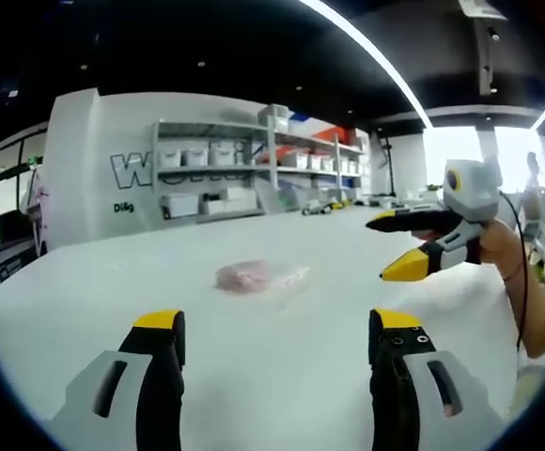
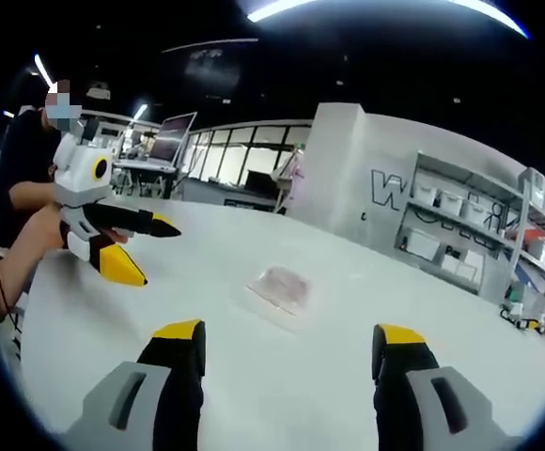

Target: Open the resealable bag by pulling the two sides of the seal apart until the entire bag opening is separated and visibly accessible.

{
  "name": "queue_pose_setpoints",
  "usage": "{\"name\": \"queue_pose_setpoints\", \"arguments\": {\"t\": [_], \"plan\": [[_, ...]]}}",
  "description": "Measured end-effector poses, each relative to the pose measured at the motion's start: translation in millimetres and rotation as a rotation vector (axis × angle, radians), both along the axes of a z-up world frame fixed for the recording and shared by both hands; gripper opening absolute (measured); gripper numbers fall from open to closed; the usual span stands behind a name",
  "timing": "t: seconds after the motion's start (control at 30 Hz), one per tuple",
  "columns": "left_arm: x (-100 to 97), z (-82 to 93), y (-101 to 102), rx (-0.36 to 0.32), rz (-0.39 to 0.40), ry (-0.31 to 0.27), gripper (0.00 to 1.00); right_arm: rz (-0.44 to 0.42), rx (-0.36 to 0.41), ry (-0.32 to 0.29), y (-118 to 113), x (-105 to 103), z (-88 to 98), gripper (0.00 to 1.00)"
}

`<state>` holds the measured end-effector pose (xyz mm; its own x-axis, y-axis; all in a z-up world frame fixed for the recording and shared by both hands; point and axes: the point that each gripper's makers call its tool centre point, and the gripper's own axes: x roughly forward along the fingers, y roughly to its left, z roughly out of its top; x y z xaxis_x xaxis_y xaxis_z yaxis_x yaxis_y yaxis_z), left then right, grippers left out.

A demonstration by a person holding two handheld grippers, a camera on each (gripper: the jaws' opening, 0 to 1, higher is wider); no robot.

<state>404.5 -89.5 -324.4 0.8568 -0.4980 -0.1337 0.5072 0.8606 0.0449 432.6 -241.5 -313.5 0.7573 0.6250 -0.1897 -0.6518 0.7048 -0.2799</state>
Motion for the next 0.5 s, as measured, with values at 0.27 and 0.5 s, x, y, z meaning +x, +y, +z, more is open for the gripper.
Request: {"name": "queue_pose_setpoints", "arguments": {"t": [0.27,0.5], "plan": [[-0.2,3.0,-2.8,-0.008,0.002,0.0,0.8,0.002,-0.009,0.006,-0.4,-0.1,-1.7,0.7],[0.5,1.4,-2.3,-0.009,0.007,0.009,0.78,0.009,-0.021,0.011,1.6,0.5,-2.1,0.66]]}}
